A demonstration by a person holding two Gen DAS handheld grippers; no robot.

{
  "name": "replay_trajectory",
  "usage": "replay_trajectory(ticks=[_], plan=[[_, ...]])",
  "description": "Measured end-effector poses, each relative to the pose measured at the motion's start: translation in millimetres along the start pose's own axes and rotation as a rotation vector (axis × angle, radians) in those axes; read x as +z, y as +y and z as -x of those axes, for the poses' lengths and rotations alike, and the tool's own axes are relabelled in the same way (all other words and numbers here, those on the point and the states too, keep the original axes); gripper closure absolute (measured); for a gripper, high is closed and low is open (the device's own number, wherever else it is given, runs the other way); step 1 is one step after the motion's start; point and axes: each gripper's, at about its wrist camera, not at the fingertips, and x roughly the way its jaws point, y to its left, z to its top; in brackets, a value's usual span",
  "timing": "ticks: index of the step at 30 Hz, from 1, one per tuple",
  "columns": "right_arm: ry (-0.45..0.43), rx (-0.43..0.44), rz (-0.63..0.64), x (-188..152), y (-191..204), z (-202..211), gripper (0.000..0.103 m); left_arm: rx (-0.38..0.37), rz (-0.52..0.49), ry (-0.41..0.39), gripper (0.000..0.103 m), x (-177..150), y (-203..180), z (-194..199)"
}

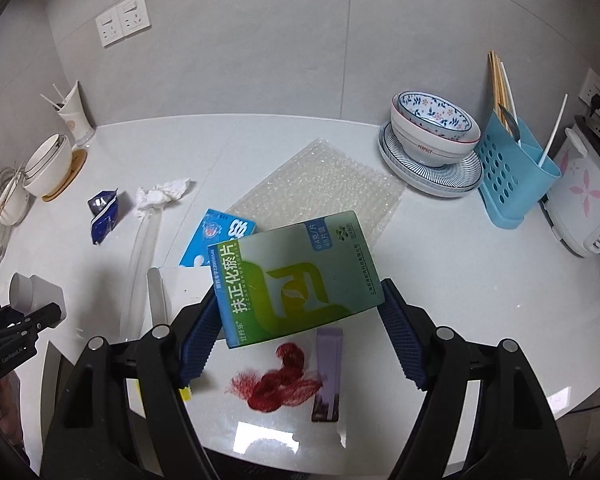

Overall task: Collect trash
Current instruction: 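Carry the pill bottle and green box down toward the trash bin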

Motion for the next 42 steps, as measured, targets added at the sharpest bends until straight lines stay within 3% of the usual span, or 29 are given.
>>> replay_trajectory(ticks=[16,42], plan=[[-0.025,0.058,0.037,-54,11,49,0.031,-0.022,-0.009,-0.028,0.053,-53,-21,37],[0.043,0.127,0.124,-163,21,68,0.031,-0.048,0.001,0.017,0.053,-168,-33,44]])
